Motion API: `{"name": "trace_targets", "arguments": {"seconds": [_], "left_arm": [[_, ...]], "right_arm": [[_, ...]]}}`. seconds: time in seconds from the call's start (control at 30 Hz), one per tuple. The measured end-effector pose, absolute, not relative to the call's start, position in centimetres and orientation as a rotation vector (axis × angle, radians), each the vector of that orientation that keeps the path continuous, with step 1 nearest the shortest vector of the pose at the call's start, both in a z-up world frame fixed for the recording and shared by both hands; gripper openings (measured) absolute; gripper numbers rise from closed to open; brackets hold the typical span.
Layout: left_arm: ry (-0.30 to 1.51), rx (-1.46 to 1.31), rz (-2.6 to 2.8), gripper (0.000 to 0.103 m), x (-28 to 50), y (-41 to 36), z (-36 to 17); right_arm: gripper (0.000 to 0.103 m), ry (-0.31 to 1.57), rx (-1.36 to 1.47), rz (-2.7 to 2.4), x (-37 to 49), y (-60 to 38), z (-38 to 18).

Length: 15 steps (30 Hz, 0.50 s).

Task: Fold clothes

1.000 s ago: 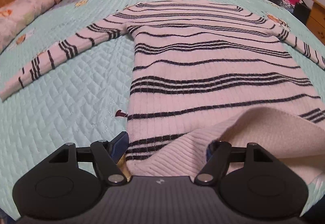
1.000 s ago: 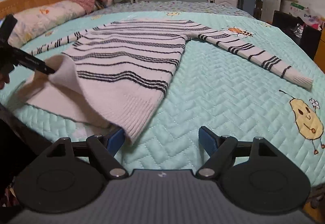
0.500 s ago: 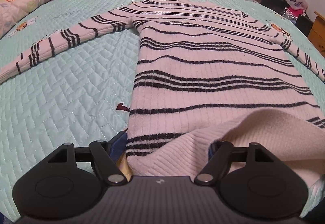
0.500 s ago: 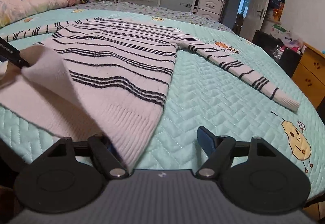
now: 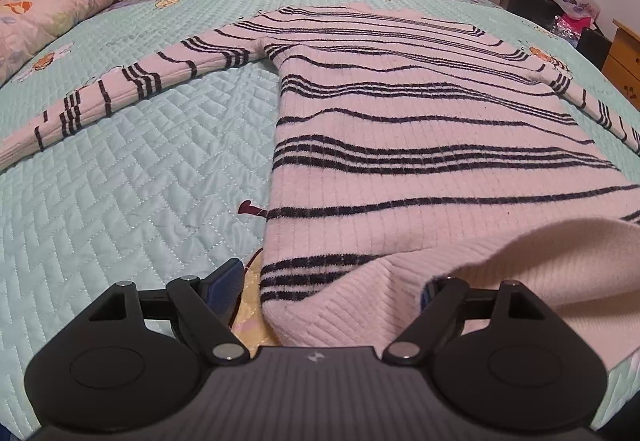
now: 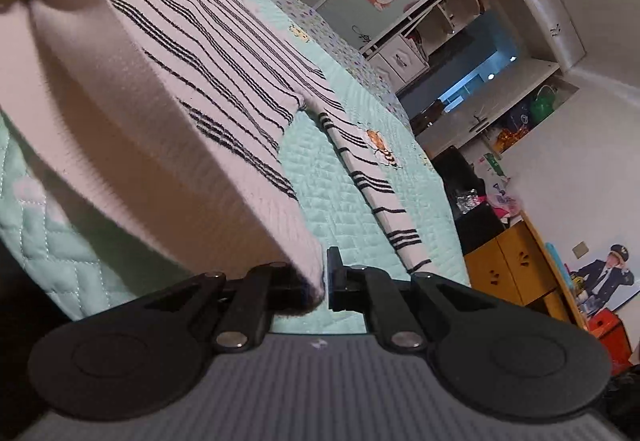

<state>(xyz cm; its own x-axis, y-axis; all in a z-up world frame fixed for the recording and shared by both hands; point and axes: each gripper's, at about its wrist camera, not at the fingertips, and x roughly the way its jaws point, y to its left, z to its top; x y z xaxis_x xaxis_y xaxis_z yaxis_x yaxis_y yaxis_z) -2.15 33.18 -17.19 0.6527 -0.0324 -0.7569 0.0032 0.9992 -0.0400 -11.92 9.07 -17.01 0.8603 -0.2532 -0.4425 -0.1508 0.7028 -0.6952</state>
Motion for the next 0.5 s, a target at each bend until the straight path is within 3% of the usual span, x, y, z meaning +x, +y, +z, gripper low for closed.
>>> {"name": "trace_targets", "arguments": {"seconds": [0.2, 0.5], "left_arm": [[0.859, -0.041, -0.035, 0.088, -2.7, 33.7, -17.0], [0.812, 0.01, -0.053, 0.088, -7.3, 34.6, -16.8]], "right_arm": [[0.008, 0.677, -0.643, -0.001, -11.3, 8.3, -17.6], [0.009, 0.703, -0.519, 0.04, -10.1, 7.8, -17.8]]}}
